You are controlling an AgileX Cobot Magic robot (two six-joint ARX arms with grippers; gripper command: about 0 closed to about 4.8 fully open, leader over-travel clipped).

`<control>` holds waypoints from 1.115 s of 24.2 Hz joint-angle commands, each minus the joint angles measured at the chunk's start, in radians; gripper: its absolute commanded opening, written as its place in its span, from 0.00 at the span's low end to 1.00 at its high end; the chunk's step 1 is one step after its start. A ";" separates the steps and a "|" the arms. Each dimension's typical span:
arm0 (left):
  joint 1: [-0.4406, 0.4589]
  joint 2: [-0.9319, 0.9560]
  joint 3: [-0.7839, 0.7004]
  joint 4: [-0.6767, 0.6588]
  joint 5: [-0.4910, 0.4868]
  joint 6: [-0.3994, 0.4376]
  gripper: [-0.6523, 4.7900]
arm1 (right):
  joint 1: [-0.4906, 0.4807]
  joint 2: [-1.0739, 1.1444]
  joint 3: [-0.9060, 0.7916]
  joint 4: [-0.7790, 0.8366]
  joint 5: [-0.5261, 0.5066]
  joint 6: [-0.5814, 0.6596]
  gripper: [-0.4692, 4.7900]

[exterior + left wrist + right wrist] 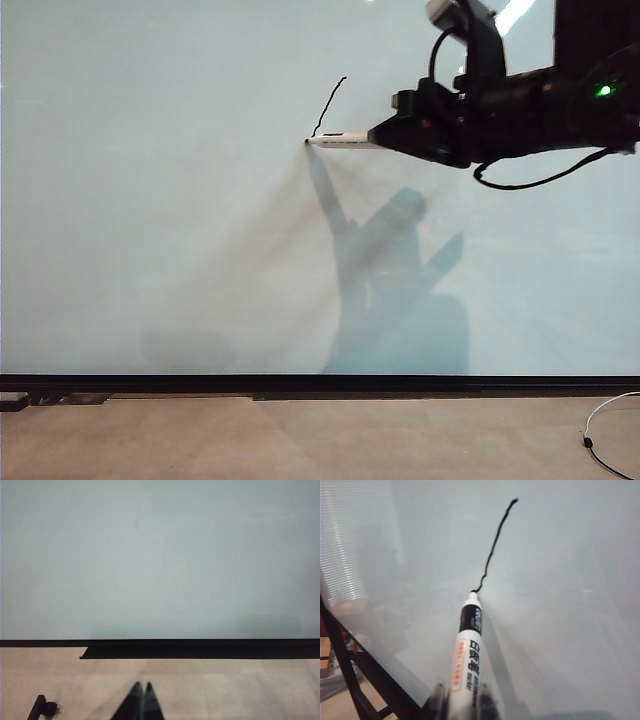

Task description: Pick up the pen on the shelf to the right of the whiteboard and draw a triangle.

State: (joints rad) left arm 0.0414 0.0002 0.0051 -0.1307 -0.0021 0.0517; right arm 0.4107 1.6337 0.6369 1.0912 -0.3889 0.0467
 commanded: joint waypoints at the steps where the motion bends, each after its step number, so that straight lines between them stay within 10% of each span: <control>1: 0.000 0.000 0.003 0.012 0.003 0.000 0.11 | 0.010 0.034 0.034 0.013 0.012 0.010 0.08; 27: 0.000 0.000 0.003 0.012 0.005 0.000 0.11 | 0.050 0.211 0.103 0.021 0.002 0.039 0.08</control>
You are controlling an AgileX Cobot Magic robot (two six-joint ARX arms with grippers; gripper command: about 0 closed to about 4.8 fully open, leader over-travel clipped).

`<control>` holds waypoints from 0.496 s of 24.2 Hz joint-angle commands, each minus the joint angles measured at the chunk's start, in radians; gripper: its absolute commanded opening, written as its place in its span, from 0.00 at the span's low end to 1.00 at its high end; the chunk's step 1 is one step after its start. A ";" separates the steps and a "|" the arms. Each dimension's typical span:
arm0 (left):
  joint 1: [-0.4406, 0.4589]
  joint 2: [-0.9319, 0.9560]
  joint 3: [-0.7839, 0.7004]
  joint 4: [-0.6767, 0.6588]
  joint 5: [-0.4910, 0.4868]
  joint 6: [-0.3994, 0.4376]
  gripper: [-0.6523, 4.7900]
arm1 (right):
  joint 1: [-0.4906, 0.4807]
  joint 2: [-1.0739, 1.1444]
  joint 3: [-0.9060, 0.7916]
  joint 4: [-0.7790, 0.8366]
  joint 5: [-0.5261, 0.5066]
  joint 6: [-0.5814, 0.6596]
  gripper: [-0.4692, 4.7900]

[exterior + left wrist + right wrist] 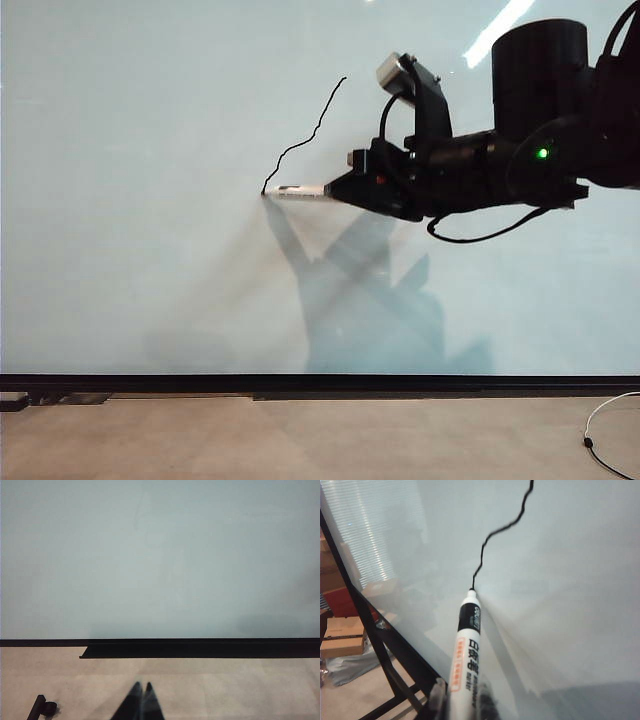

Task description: Pick up the pen on the shelf to the right of the whiteboard and draw a triangle.

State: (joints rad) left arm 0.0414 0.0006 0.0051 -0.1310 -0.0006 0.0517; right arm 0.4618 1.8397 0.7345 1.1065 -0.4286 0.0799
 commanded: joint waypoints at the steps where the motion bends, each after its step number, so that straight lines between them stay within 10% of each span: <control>1: 0.000 0.000 0.003 0.013 0.004 0.000 0.11 | 0.003 0.006 0.005 0.005 0.043 0.006 0.08; 12: 0.000 0.000 0.003 0.013 0.004 0.000 0.11 | 0.021 0.055 0.055 -0.004 0.041 0.024 0.08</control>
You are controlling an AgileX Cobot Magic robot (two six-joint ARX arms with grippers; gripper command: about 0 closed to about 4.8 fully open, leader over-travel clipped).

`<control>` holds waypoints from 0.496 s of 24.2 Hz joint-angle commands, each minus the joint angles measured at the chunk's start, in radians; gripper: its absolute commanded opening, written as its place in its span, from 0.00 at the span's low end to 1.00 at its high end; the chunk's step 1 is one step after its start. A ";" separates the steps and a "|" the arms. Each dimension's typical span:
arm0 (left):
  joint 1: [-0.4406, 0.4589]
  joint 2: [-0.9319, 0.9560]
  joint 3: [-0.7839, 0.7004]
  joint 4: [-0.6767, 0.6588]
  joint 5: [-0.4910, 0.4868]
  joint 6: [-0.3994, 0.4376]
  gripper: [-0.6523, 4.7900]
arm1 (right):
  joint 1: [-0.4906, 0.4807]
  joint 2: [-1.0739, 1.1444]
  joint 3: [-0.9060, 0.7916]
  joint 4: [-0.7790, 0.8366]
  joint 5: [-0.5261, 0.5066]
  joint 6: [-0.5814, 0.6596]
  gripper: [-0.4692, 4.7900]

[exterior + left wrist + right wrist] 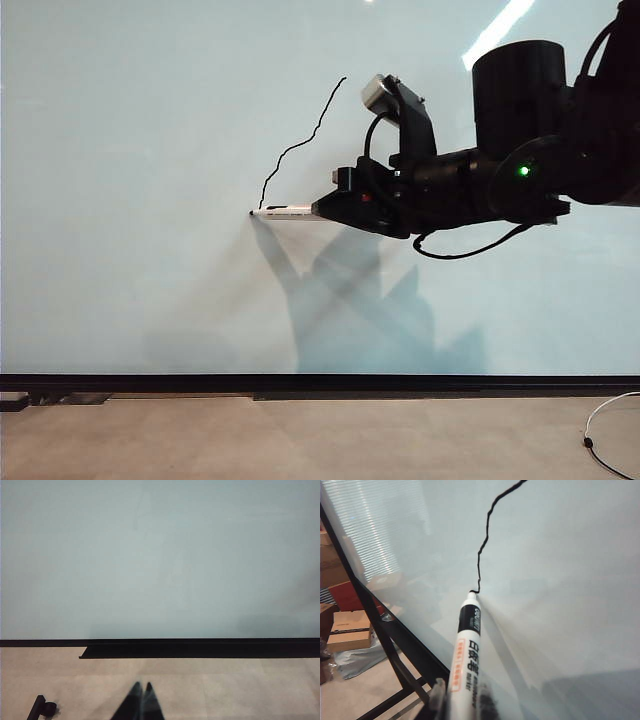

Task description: Pick up the pen on the shelf to the right of the whiteboard and draw a triangle.

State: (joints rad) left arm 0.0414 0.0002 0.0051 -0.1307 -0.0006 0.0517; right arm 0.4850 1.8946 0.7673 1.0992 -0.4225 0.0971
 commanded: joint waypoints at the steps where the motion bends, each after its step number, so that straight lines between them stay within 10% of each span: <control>1: 0.000 0.000 0.003 0.012 0.004 0.000 0.11 | -0.002 0.000 0.022 0.006 0.035 0.007 0.08; 12: 0.000 0.000 0.003 0.012 0.004 0.000 0.11 | -0.002 -0.003 0.008 0.010 0.040 -0.016 0.08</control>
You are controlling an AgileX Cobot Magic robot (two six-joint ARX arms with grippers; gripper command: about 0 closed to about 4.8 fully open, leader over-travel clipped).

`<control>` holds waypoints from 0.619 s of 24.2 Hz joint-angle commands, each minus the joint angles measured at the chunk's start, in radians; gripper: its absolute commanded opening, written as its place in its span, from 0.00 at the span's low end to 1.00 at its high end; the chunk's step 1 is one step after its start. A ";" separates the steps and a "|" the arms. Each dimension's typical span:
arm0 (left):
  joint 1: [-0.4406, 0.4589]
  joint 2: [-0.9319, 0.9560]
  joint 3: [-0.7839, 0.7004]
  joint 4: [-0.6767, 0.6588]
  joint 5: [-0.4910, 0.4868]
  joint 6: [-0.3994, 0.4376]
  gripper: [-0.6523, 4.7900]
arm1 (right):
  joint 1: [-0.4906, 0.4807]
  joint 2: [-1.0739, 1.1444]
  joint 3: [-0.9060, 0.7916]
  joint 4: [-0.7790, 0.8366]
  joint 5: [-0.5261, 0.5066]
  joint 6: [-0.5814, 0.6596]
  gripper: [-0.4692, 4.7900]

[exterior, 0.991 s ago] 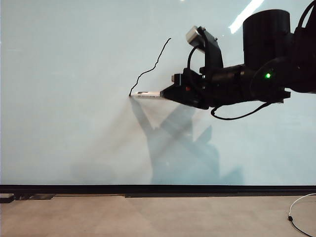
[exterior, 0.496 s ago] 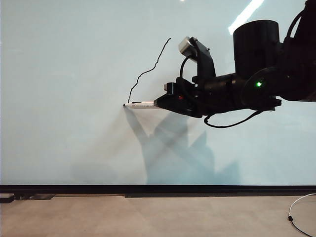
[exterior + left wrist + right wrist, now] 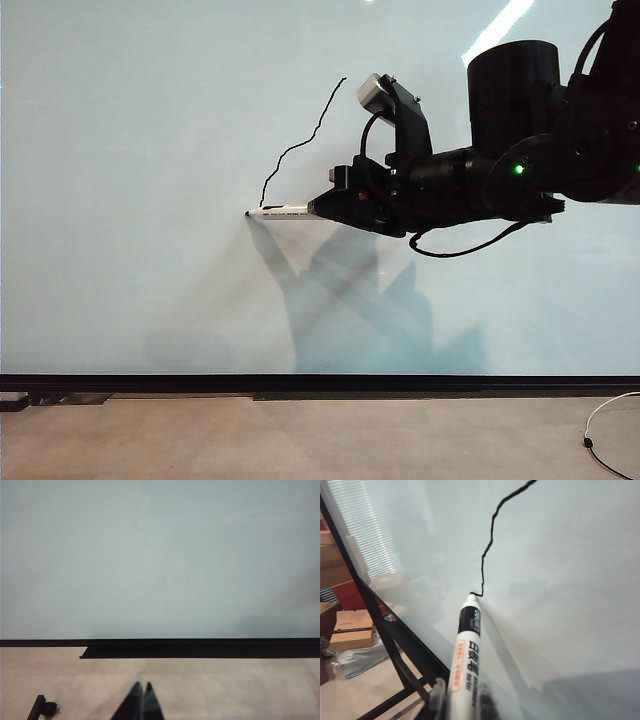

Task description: Pick up the pen on the shelf to the right of the whiteboard and draw a triangle.

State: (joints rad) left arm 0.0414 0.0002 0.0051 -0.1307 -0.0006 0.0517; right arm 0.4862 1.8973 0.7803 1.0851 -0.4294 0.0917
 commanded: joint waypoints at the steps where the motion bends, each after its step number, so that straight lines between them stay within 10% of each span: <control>1: 0.000 0.000 0.003 0.012 0.004 0.000 0.11 | -0.004 -0.006 -0.015 0.035 0.051 -0.011 0.08; 15: 0.000 0.000 0.003 0.012 0.004 0.000 0.11 | -0.020 -0.031 -0.067 0.073 0.091 -0.041 0.08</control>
State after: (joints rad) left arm 0.0414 0.0002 0.0051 -0.1307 -0.0006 0.0517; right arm 0.4740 1.8767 0.7124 1.1316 -0.3851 0.0578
